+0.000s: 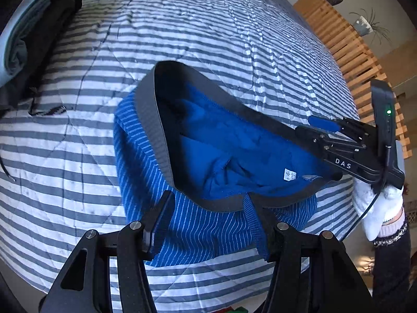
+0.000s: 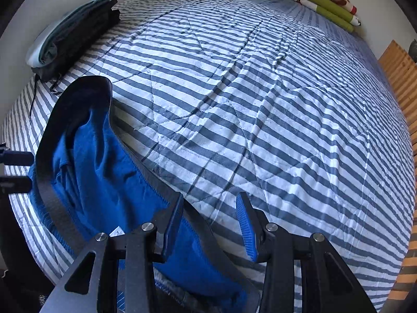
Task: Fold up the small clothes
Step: 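Grasp the waistband with the right tool and stretch it from the left tool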
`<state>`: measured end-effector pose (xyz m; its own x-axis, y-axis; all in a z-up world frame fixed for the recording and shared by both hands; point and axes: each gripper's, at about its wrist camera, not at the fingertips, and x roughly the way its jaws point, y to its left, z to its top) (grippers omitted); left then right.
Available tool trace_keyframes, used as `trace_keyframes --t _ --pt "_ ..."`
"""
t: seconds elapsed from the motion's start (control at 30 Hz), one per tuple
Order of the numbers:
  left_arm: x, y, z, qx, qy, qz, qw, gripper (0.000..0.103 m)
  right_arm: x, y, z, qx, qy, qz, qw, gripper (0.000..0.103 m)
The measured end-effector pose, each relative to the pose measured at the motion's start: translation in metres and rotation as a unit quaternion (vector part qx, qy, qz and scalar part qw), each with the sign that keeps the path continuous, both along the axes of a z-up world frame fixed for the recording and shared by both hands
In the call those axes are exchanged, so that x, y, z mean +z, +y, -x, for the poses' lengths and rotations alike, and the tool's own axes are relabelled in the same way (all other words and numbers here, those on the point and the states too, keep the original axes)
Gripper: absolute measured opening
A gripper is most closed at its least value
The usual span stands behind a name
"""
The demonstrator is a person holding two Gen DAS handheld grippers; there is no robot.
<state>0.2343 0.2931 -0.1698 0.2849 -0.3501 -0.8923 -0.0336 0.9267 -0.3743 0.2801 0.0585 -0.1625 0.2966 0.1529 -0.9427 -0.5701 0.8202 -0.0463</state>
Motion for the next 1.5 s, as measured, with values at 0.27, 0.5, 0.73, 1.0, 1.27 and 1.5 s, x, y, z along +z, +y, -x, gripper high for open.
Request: trace_keyframes --t 0.27,0.5,0.73,1.0,1.27,1.5 --pt "-0.017 -0.003 -0.008 0.014 0.025 0.000 0.9996 0.017 -0.017 0.018 -0.011 0.046 0.066 -0.018 0.997 0.038" --pt "-0.014 0.004 0.009 0.006 0.010 -0.017 0.9998 0.004 -0.027 0.019 -0.014 0.025 0.087 -0.003 0.996 0.005" --pt "0.007 0.022 0.034 0.006 -0.018 -0.023 0.9996 0.002 -0.007 0.007 -0.005 0.015 0.049 -0.037 0.998 0.000" --pt "0.004 0.055 0.065 0.018 -0.012 -0.044 0.9988 0.002 -0.005 0.008 -0.009 0.047 0.095 -0.065 0.992 0.049" --pt "-0.025 0.087 0.088 0.045 0.028 -0.044 0.9976 0.002 -0.033 0.030 -0.014 0.047 0.139 -0.060 0.987 0.046" --pt "0.001 0.092 0.085 0.046 -0.007 -0.048 0.9977 0.002 -0.023 0.046 0.014 0.043 0.080 -0.006 0.996 0.004"
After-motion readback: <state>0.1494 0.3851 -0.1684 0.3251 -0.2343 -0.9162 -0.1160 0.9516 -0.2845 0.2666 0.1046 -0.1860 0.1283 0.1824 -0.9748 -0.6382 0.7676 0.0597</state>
